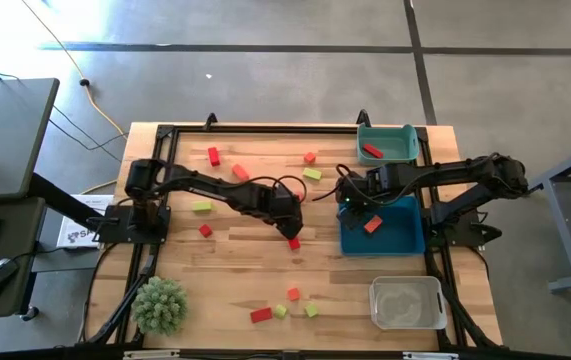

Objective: Sort & place blocks by color
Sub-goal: Put the green wooden block into the white bin

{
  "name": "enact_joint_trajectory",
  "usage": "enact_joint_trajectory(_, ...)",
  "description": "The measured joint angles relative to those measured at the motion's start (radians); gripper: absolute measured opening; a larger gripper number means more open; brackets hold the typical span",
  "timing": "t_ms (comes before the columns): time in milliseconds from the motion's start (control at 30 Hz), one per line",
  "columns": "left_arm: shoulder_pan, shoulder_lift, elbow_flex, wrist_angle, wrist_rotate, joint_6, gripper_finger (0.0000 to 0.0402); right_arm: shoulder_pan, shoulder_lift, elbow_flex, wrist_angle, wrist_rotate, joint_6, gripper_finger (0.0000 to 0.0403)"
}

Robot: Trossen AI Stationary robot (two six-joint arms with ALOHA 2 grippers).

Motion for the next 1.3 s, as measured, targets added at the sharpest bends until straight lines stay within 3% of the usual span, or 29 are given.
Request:
enact_joint_trajectory(733, -0.01, 0.066, 0.0, 0.029, -0.009, 0.023, 0.0172, 0.0, 0.0, 0.0, 0.001, -0.002, 0.0, 0.0151)
enact_joint_trajectory(900, -0.01, 0.066, 0.0, 0.03, -0.009, 0.068, 0.0143, 0.0, 0.0, 0.0, 0.002, -0.002, 0.0, 0.0151)
enact_joint_trajectory(1033, -0.009, 0.063, 0.001, 0.036, 0.033, 0.114, 0.0103, 0.0, 0.0, 0.0, 0.002, -0.002, 0.0, 0.0151)
enact_joint_trajectory(1300, 0.006, 0.052, 0.001, 0.106, 0.187, 0.19, 0.0102, 0.0, 0.0, 0.0, 0.013, -0.011, 0.0, 0.0151)
